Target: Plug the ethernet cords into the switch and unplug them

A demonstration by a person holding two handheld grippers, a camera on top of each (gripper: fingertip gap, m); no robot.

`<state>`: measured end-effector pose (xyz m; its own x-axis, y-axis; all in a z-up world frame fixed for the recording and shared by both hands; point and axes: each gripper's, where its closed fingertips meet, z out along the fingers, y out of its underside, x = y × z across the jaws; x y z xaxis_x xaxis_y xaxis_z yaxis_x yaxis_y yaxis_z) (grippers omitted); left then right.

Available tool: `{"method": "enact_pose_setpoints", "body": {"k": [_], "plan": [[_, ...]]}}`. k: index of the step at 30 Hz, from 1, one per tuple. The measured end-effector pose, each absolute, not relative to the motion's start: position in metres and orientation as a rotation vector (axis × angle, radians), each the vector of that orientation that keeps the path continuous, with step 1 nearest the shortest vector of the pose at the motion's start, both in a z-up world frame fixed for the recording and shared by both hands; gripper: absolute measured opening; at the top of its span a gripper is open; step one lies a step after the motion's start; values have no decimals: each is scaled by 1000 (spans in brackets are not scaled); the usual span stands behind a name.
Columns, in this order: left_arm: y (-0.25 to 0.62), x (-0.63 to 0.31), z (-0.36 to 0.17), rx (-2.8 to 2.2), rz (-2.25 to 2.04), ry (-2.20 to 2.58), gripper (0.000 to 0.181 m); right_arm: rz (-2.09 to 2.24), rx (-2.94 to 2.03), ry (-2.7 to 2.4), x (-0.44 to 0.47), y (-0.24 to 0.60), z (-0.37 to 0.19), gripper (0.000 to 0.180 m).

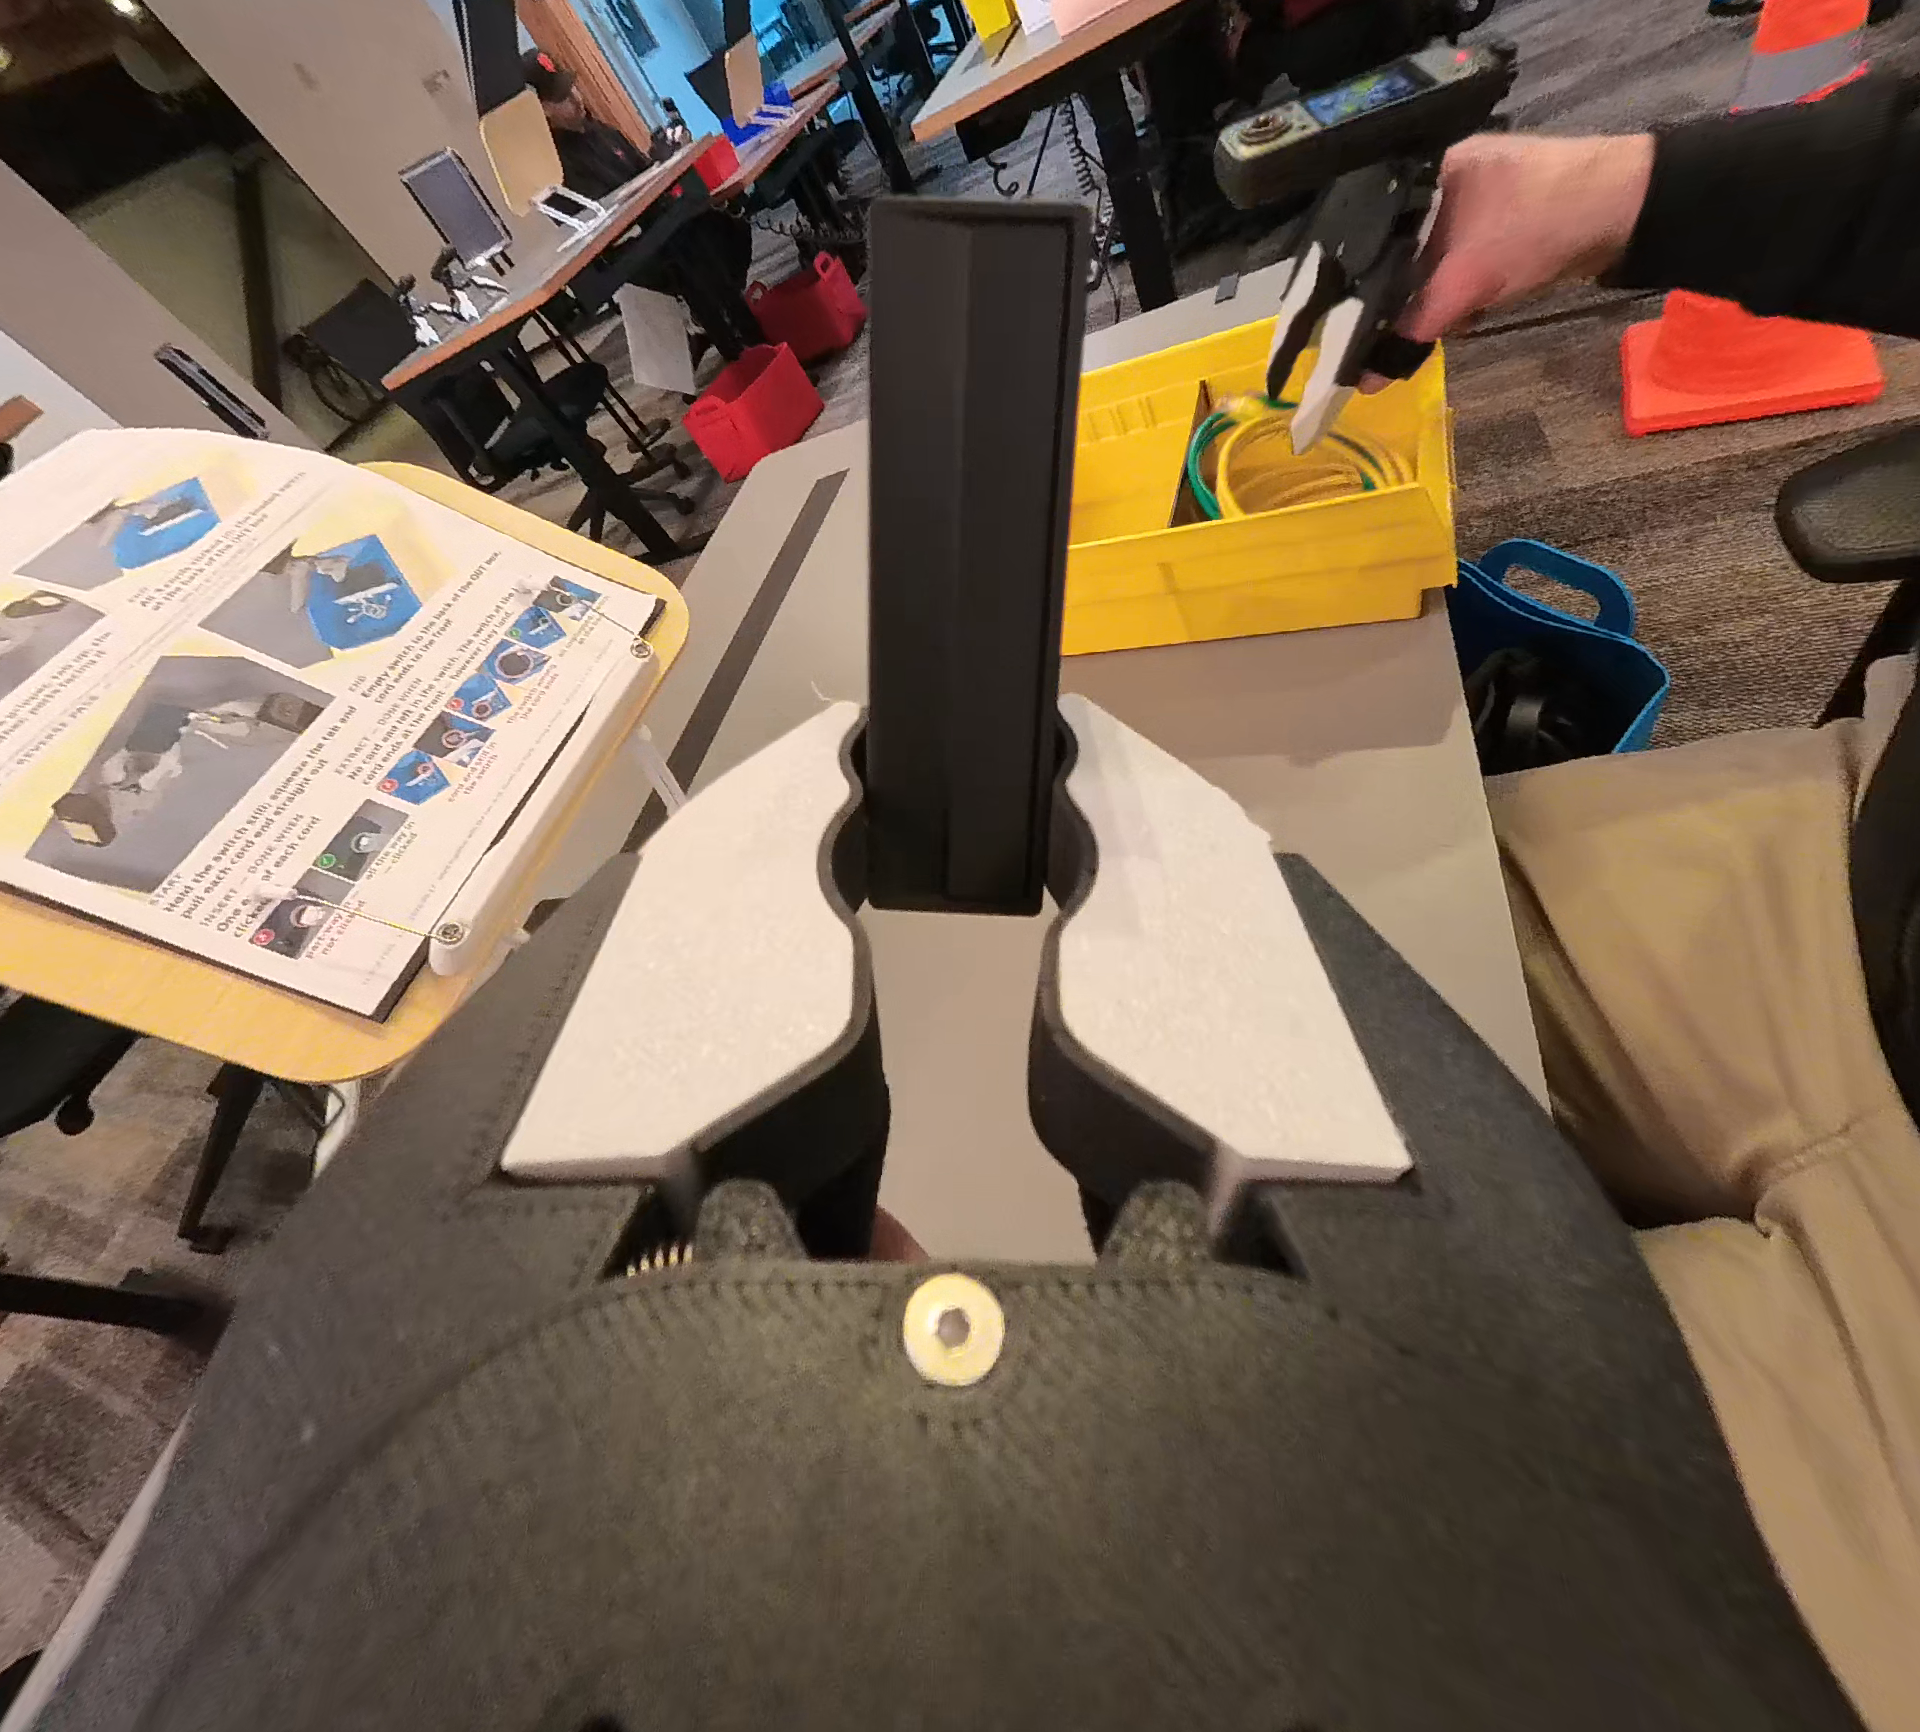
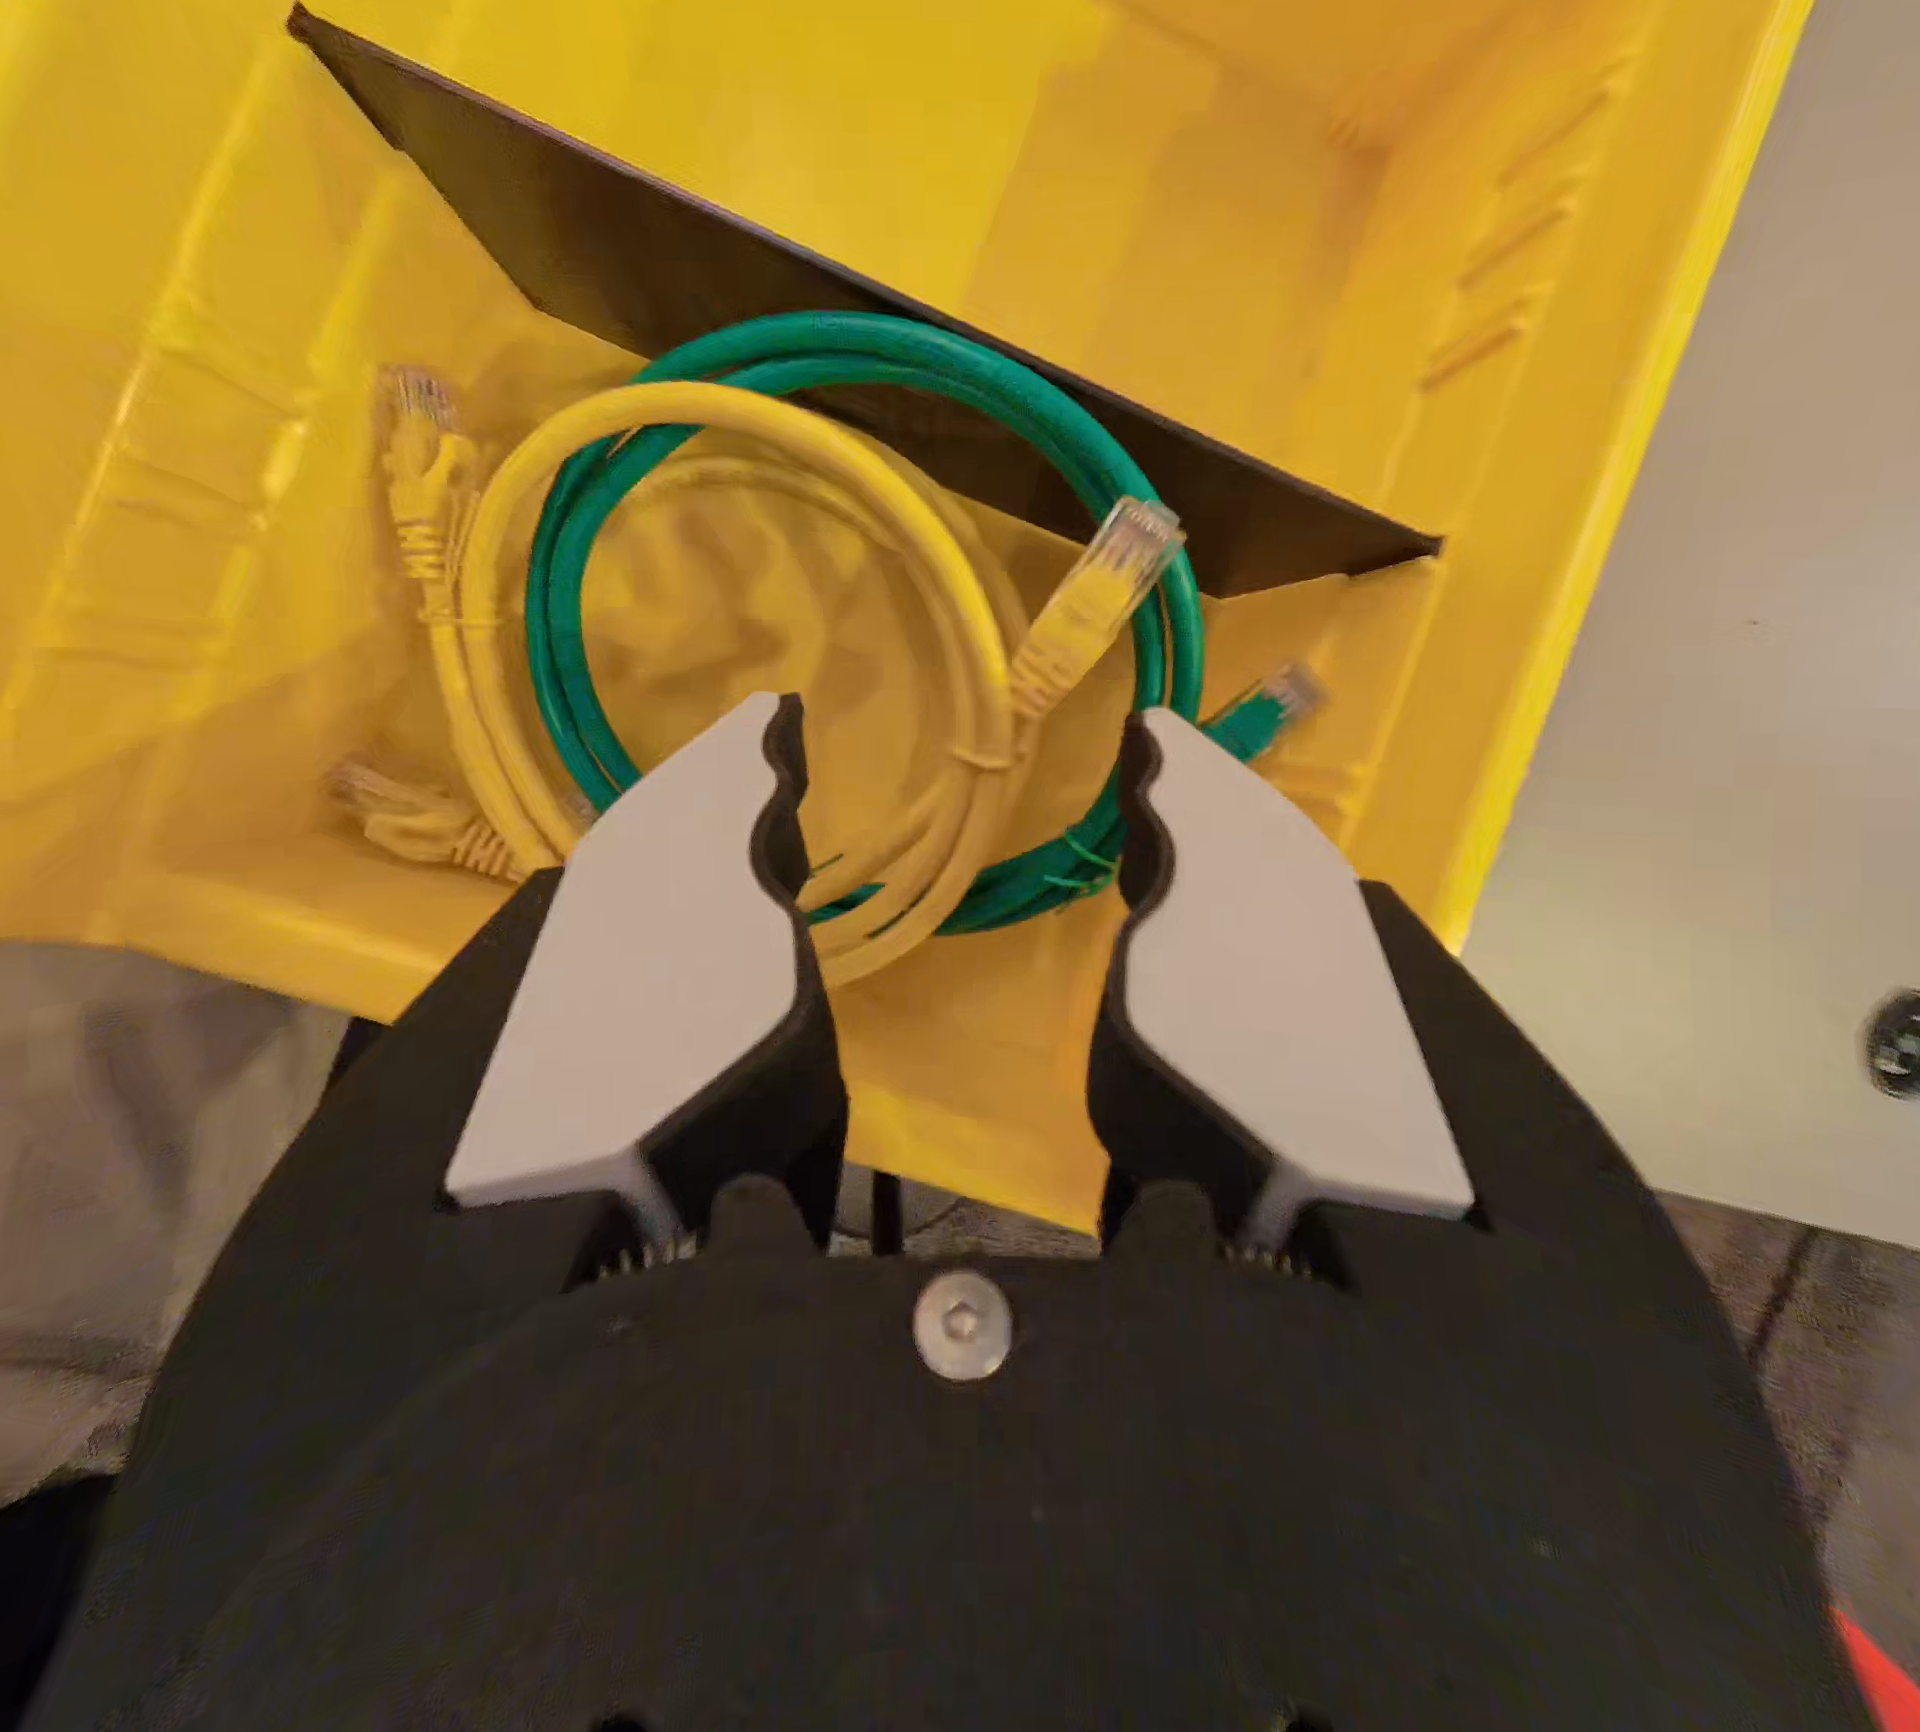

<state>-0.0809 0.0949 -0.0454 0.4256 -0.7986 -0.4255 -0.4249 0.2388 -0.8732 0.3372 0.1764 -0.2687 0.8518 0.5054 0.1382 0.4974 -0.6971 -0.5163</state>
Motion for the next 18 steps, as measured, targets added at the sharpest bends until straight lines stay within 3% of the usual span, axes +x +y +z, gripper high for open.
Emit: {"method": "enact_pose_setpoints", "body": {"k": [3, 7, 9, 13, 15, 18], "plan": [[95, -72, -51, -1378, -398, 1195, 29, -25, -2350, -795, 323, 175, -235, 59], [93, -46, -69, -1370, -434, 1252, 29, 401, -1803, -1158, 184, 135, -137, 72], [87, -29, -78, -1353, -483, 1291, 29, 563, -1538, -1332, 112, 99, -100, 69], [74, -1, -94, -1328, -573, 1338, 29, 676, -1207, -1501, 12, 58, -65, 69], [71, 3, -103, -1337, -537, 1387, 29, 600, -1131, -1561, -8, 61, -65, 36], [70, 1, -103, -1346, -578, 1370, 30, 696, -1123, -1634, -15, 56, -68, 29]]}}
